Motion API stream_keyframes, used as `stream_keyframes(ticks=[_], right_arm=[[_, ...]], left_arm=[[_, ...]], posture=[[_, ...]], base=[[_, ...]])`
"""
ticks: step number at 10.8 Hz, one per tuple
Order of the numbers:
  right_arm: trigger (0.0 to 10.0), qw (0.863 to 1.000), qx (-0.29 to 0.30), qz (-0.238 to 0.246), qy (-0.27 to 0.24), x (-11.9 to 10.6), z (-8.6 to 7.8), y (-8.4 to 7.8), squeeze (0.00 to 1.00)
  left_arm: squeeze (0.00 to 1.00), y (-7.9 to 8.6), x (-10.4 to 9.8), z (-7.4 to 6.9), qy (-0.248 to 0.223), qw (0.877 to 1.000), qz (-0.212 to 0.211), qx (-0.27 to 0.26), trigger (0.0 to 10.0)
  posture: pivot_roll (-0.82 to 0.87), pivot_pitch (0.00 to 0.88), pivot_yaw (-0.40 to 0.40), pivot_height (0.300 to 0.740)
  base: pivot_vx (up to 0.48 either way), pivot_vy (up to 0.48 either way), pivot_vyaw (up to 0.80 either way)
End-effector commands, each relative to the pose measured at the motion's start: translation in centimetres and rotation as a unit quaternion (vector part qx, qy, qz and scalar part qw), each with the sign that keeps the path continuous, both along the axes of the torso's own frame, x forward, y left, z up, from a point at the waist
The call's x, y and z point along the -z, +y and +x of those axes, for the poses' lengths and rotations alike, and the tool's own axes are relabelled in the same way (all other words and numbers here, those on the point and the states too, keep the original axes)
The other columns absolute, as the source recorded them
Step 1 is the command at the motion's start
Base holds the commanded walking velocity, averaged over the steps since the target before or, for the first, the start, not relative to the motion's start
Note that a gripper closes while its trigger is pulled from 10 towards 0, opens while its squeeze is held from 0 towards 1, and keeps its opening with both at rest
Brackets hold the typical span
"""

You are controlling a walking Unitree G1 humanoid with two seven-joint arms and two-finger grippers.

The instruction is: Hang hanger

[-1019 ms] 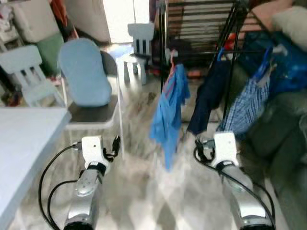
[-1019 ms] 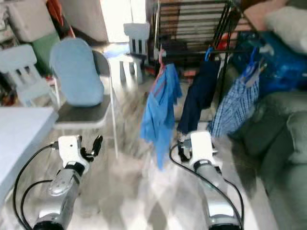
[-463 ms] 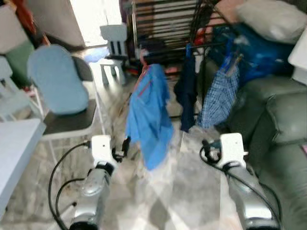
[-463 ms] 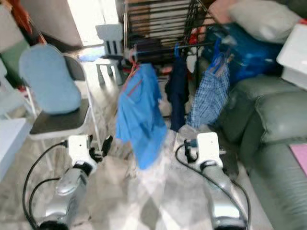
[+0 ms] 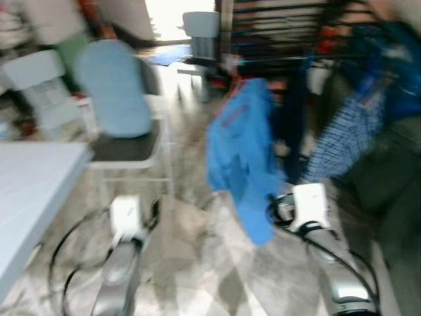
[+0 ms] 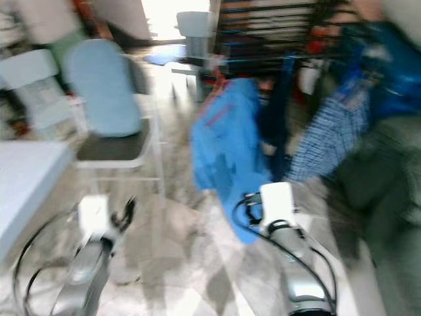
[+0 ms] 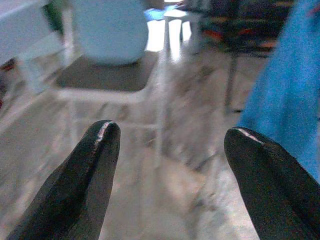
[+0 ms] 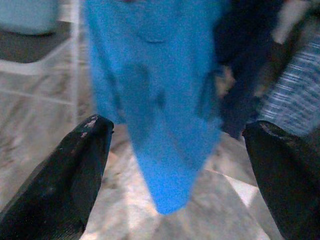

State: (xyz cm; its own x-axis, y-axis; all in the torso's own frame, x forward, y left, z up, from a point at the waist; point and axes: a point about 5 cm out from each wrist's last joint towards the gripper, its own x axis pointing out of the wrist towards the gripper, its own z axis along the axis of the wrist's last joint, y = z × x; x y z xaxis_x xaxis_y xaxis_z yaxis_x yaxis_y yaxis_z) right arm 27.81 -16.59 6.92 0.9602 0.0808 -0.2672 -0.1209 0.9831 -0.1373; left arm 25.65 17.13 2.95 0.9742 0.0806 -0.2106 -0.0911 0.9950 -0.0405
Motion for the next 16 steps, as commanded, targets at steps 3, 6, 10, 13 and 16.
stream_keyframes(ticks=[3, 6, 10, 13, 16], right_arm=[[10.0, 1.000, -0.009, 0.001, -0.004, -0.2, 0.3, 0.1, 0.00], [10.0, 1.000, -0.002, 0.002, -0.003, 0.0, 0.4, 0.2, 0.00], [10.0, 1.000, 0.010, 0.002, -0.005, 0.0, 0.2, -0.3, 0.00], [10.0, 1.000, 0.010, 0.004, -0.009, -0.1, 0.4, -0.1, 0.00], [10.0, 1.000, 0.012, 0.001, -0.008, -0.1, 0.4, -0.2, 0.00]], left_arm=[[0.00, 1.1, -0.4, -0.8, -0.013, 0.999, 0.026, -0.012, 10.0], [0.00, 1.0, -1.0, -0.6, -0.023, 0.999, 0.025, 0.008, 10.0], [0.00, -0.1, -1.7, 0.2, -0.044, 0.998, -0.005, 0.048, 10.0], [0.00, -0.5, -2.1, 0.5, -0.053, 0.996, -0.012, 0.064, 10.0], [0.00, -0.8, -2.1, 0.7, -0.054, 0.996, -0.015, 0.072, 10.0]], posture=[[-0.18, 0.000, 0.049, 0.740], [-0.18, 0.000, 0.062, 0.740], [-0.20, 0.000, 0.075, 0.740], [-0.20, 0.000, 0.075, 0.740], [-0.20, 0.000, 0.078, 0.740]], base=[[0.000, 0.000, 0.00], [0.000, 0.000, 0.00], [0.000, 0.000, 0.00], [0.409, 0.000, 0.00], [0.454, 0.000, 0.00]])
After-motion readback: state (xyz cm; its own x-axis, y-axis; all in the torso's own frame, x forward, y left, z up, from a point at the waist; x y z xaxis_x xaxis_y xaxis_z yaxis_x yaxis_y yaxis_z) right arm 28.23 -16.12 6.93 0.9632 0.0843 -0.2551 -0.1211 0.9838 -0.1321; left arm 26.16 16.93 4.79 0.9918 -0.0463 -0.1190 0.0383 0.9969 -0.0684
